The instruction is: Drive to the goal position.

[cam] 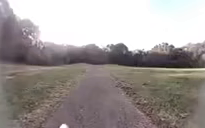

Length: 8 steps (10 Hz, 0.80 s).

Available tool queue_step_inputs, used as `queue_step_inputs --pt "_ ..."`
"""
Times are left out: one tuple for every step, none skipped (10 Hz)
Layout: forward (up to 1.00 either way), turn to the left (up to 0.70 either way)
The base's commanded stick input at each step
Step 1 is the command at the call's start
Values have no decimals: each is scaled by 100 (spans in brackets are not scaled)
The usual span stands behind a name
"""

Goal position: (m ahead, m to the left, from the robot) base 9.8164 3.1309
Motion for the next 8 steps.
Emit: queue_step_inputs --pt "50 5" --pt "50 2" --pt "50 0" --pt "50 0" --pt "50 50" --pt "50 50" --pt "50 50" --pt "50 50"
